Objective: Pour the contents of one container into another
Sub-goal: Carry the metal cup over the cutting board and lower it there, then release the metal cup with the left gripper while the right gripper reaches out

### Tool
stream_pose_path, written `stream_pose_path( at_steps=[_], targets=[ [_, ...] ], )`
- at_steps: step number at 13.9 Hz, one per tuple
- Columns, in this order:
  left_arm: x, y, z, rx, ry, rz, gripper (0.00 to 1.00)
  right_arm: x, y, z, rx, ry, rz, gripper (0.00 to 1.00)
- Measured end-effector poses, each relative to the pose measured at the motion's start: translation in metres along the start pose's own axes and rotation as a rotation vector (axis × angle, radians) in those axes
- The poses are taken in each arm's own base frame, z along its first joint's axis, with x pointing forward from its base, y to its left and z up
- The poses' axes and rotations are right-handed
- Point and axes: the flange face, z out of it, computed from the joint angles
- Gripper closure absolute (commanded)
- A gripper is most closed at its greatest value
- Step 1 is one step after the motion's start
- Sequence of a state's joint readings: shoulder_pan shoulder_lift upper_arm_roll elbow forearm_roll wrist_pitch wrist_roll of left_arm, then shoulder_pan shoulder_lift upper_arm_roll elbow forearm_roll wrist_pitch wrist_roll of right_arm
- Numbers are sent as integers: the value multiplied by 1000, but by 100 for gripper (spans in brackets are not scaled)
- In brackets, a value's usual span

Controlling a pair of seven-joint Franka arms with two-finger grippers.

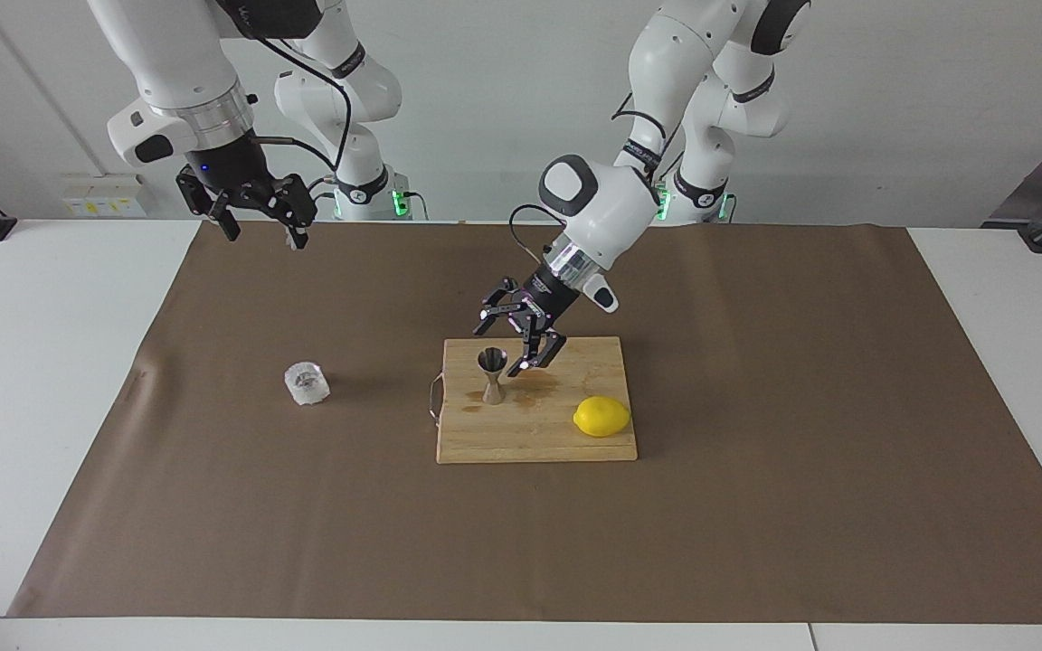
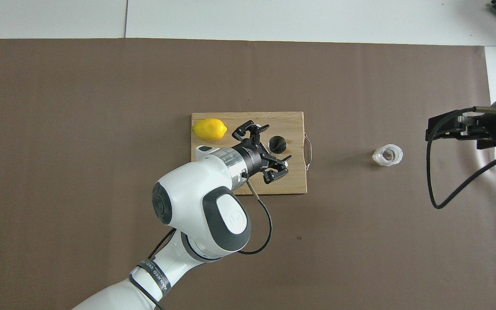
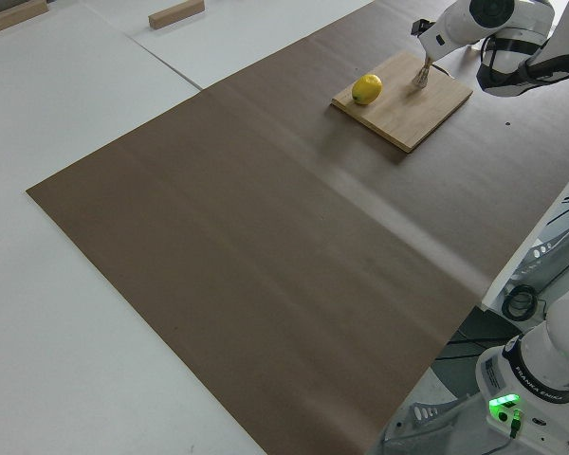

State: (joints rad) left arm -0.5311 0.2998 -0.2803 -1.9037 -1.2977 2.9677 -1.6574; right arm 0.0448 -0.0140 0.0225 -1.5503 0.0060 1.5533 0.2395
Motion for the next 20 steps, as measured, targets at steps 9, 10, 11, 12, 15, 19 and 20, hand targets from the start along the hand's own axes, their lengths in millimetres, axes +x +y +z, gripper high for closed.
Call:
stream_pose_path(
  at_steps=[9,10,11,12,15,19,20],
  targets=[
    [-9,116,-92,256,233,360,0,0,0,0,0,-1,0,0],
    [-7,122,-97,263,283,412,0,0,0,0,-1,-3,0,0],
    [-6,125,-100,272,328,456,0,-1,0,1,-2,-7,-9,0],
    [-4,129,-103,278,370,499,0,-1,0,3,-3,-12,-43,0],
    [3,144,-115,319,474,698,0,-4,3,21,-3,-21,-226,0],
    [21,173,-136,385,495,925,0,-15,17,64,-3,5,-585,0],
    [24,179,-141,399,497,984,0,-18,19,73,-3,6,-687,0]
  ],
)
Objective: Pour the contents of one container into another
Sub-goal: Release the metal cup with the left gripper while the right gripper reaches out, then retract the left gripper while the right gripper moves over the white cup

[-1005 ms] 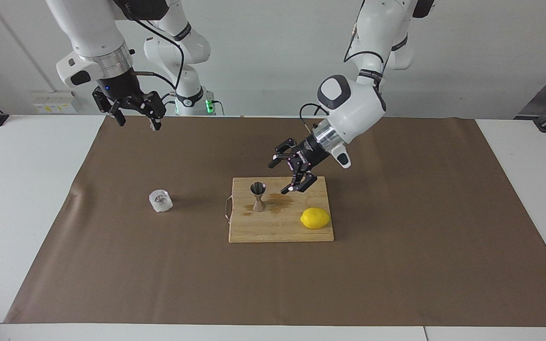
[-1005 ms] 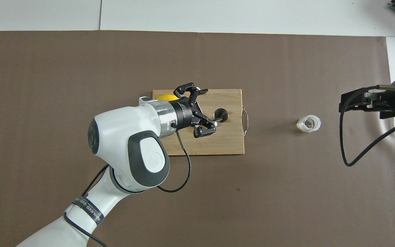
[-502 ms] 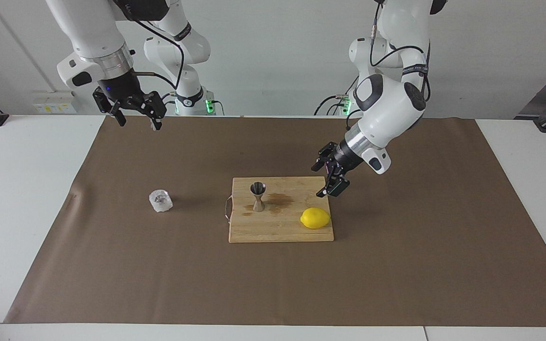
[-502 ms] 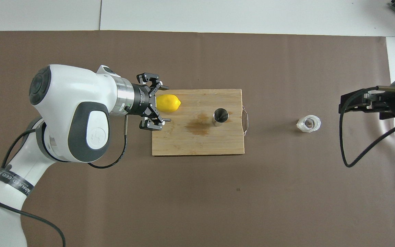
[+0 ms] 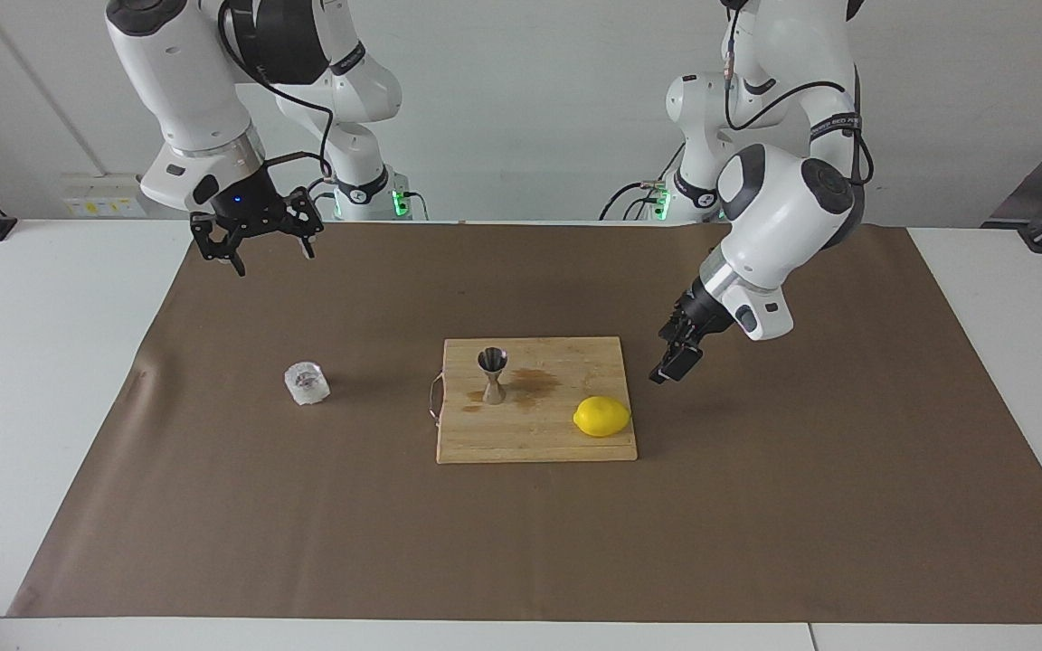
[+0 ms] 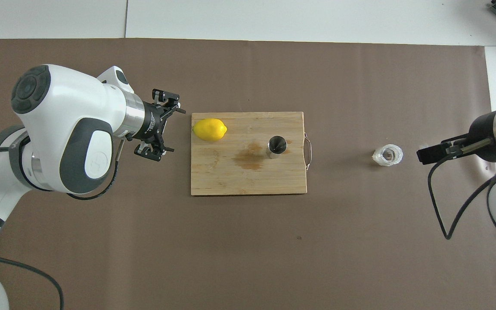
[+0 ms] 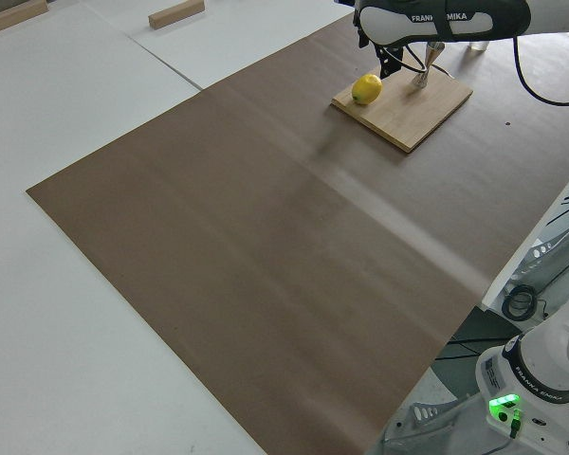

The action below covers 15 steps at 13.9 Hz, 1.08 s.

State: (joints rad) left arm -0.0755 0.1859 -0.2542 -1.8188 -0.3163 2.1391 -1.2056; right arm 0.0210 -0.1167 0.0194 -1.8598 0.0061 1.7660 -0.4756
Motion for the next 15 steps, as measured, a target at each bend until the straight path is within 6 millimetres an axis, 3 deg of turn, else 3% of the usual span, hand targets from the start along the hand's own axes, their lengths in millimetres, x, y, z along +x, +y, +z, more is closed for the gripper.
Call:
stream_pose_path(
  at_steps=[4,8,12,15],
  targets=[
    [45,-16,-15,74,56,281,0,-4,9,40,-13,15,-448,0],
    [89,-29,-51,172,150,578,0,1,43,98,-10,11,-857,0],
    [123,-40,-82,221,152,915,0,0,78,158,60,72,-1052,0],
    [132,-44,-104,281,150,1070,0,-3,87,190,101,108,-1104,0]
  ],
)
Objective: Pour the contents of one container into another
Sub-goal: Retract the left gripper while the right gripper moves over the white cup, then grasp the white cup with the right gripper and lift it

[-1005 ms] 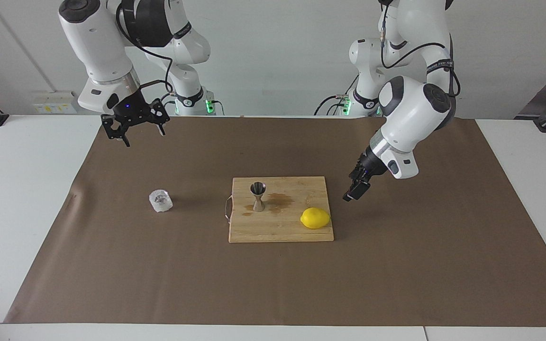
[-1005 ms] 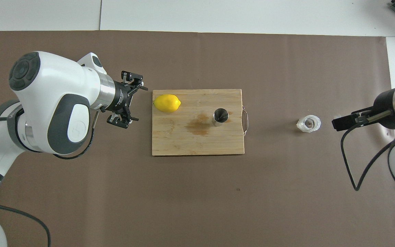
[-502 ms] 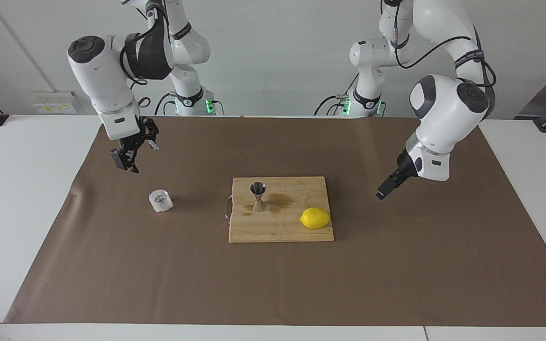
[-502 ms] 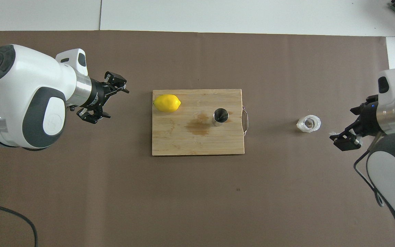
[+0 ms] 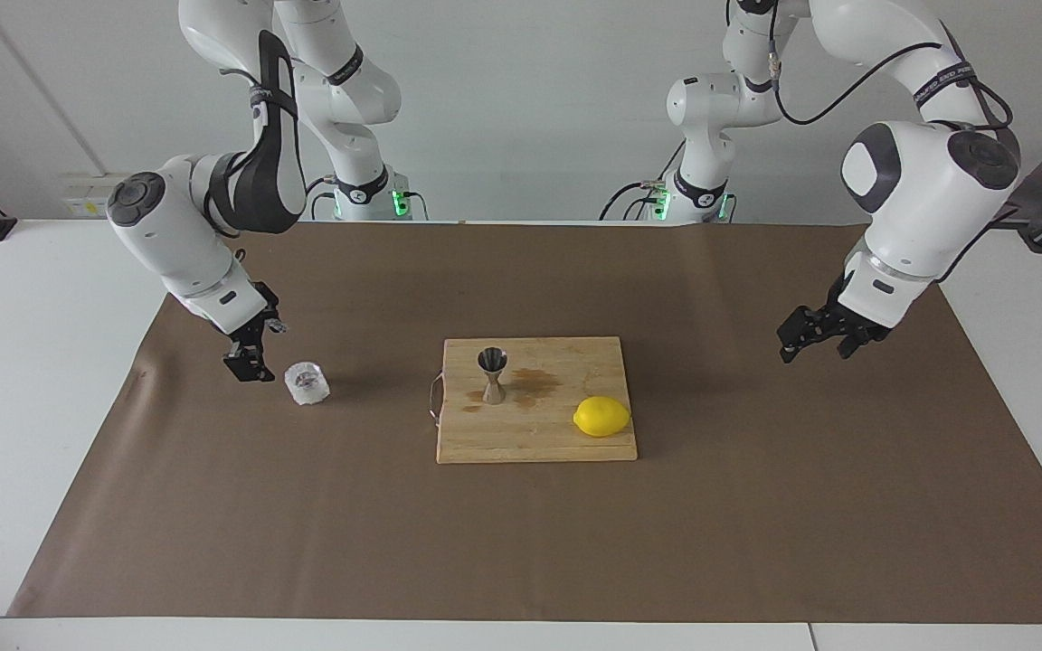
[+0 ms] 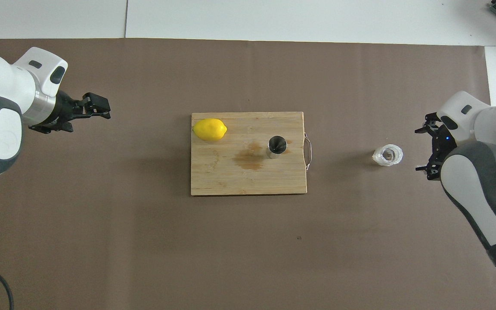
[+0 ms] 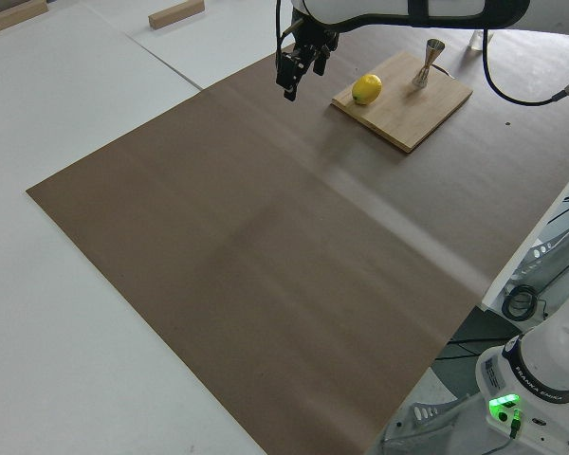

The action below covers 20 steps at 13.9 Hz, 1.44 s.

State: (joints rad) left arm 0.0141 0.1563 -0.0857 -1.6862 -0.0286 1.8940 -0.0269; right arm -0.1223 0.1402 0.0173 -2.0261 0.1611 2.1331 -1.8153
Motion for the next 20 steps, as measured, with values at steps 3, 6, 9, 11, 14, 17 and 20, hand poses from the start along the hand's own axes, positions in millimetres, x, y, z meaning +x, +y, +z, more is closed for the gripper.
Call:
stream_pose_path(
  at_steps=[3,6,9,11,14,17,20],
  targets=[
    [-8,-3,-33,31,-33,98,0,-7,3,19,-43,32,-17,0],
    [-28,3,-74,36,-80,131,0,-14,4,33,-51,28,-9,0],
    [-47,21,-105,38,-116,162,0,-19,1,51,-41,51,5,0],
    [-51,24,-117,39,-110,166,0,-20,1,61,-38,71,12,0],
    [-56,25,-118,40,-112,168,0,-21,-1,90,-35,173,5,0],
    [-65,27,-107,42,-135,170,0,-22,-1,105,-26,200,-2,0],
    [-69,29,-108,30,-124,128,0,-22,-2,106,-31,211,5,0]
  ],
)
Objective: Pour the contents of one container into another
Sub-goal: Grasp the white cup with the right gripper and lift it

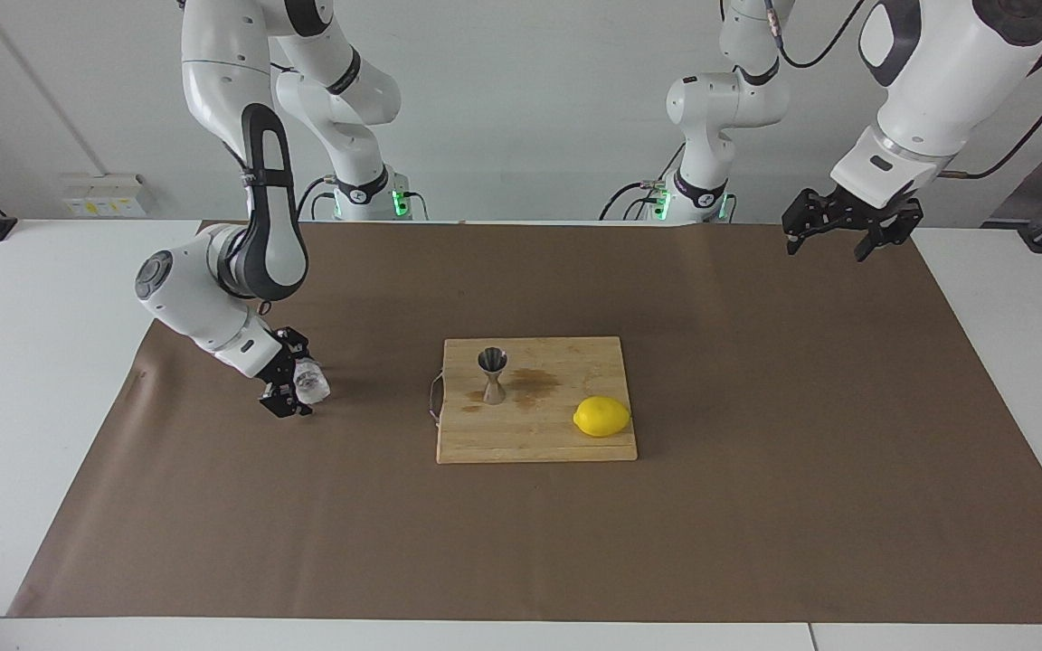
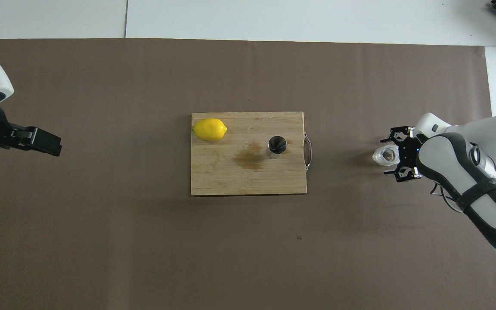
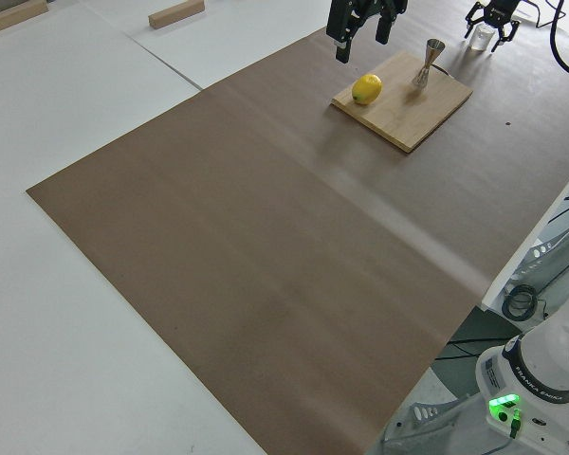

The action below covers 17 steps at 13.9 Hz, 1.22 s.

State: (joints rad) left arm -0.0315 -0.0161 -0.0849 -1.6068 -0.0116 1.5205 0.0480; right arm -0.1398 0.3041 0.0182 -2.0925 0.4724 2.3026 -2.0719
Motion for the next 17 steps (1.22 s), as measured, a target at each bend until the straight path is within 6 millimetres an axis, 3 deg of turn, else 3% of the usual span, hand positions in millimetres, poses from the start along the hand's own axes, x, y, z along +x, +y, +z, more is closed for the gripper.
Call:
stream_pose_path(
  at_steps=[3,6,8,11,14,17],
  targets=[
    [0,0,0,-2,5,-7,0,-1,0,0,-7,15,13,45],
    [0,0,0,-2,4,-7,0,1,0,-4,-13,16,11,82],
    [0,0,0,-2,4,-2,0,2,0,-5,-15,17,11,92],
    [0,-1,-1,-4,12,-5,0,7,2,-5,-17,17,2,95],
    [-1,-2,-3,-5,14,-6,0,23,6,-15,-35,18,-9,95],
    [-1,-2,-2,-5,14,-7,0,53,12,-27,-55,17,-11,95]
  ],
)
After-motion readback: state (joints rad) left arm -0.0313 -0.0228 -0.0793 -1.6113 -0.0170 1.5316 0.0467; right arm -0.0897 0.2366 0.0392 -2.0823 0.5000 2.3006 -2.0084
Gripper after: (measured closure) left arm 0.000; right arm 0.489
